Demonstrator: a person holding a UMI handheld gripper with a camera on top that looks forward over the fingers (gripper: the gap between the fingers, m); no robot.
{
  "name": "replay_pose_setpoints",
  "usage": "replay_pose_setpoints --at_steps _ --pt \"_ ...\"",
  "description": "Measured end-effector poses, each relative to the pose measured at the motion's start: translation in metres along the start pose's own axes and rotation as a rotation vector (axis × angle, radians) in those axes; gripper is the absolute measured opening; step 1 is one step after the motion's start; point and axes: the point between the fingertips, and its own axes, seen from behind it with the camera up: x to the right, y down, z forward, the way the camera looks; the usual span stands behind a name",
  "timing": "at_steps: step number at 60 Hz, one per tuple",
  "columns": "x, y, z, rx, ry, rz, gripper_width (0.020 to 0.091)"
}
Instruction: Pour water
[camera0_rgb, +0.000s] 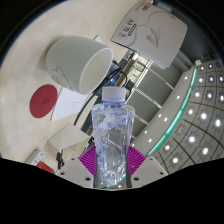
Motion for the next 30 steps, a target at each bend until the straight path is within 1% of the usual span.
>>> replay_pose_setpoints --at_steps 8,16,21,25,30 --pt "0.003 -0.006 0.003 0.025 0.002 -0.02 0.0367" --pt "0.005 0.0 0.001 0.029 -0.024 0.098 0.0369" --pt "0.01 0.0 -0.007 0.054 -0.085 0.359 0.0369" --pt "0.02 0.007 -0.015 0.055 -0.118 0.584 0.0369" --pt "0.037 0.012 -0.022 0.086 -0.15 0.848 0.0371"
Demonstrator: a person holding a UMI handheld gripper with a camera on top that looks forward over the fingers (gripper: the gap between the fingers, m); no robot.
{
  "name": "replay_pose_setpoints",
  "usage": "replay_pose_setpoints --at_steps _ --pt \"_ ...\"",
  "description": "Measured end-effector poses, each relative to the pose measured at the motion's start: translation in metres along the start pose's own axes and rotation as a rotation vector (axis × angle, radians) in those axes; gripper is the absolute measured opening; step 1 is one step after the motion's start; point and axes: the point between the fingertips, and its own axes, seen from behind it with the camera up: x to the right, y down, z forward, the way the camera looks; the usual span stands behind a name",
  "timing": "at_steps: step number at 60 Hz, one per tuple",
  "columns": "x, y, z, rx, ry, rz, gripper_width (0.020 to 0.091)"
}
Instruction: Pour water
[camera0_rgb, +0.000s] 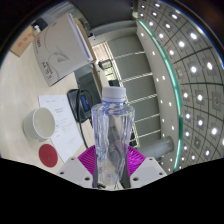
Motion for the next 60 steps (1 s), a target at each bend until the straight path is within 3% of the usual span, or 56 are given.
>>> replay_pose_setpoints --at_steps 18,33,49,60 --pt "-0.016 -0.01 0.001 0.079 -0.283 0.818 0.037" --pt "-0.081 0.006 0.021 0.102 -0.441 1.052 0.0374" --pt "-0.142 0.027 0.034 0.075 -0.538 1.126 0.0373" --pt "-0.14 0.026 0.033 0.119 -0.516 1.151 0.0388"
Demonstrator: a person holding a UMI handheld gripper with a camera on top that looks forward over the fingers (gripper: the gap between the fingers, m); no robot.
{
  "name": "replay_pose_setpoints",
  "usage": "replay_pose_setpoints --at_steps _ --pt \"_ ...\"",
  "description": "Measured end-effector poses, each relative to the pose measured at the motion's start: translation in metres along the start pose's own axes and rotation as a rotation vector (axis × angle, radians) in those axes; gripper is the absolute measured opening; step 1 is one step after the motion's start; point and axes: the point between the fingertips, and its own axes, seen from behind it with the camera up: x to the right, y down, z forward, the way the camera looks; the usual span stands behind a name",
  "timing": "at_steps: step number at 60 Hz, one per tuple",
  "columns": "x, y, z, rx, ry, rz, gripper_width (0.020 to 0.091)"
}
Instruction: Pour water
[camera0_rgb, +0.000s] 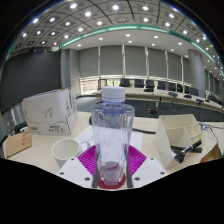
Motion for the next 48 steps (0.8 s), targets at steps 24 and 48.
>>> replay_pose_setpoints --at_steps 24,48 --pt "0.004 0.008 -0.031 -0.077 0.096 0.037 0.086" --pt "-0.096 -0.001 -0.212 -0.263 0.251 0.071 0.086"
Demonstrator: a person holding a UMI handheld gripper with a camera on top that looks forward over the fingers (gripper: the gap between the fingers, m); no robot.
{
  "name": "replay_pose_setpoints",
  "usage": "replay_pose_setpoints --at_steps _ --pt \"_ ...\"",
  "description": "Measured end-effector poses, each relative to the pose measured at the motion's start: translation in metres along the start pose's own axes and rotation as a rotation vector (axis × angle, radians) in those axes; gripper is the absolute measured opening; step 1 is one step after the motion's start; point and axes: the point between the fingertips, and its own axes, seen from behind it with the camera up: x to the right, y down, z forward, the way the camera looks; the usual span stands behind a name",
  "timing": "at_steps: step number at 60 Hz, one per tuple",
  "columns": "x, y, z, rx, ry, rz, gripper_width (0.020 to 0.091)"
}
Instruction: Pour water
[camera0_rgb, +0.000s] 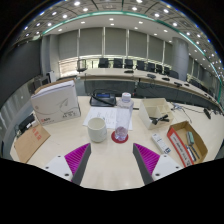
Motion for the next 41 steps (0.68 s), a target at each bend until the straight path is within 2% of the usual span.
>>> replay_pose_setpoints --at_steps 8,18,29,38,41 --pt "-0.031 0.028 -0.062 -0.038 0.04 -0.015 0.086" --pt "-0.072 0.049 -0.115 -0.06 0.023 -0.01 0.0859" --pt "-0.087 0.063 -0.139 -0.082 0.037 -0.026 0.0859" --pt "-0.088 0.058 -0.145 -0.042 0.069 -0.078 0.0862" --pt "-0.089 0.06 -0.146 -0.049 0.075 -0.081 0.0859"
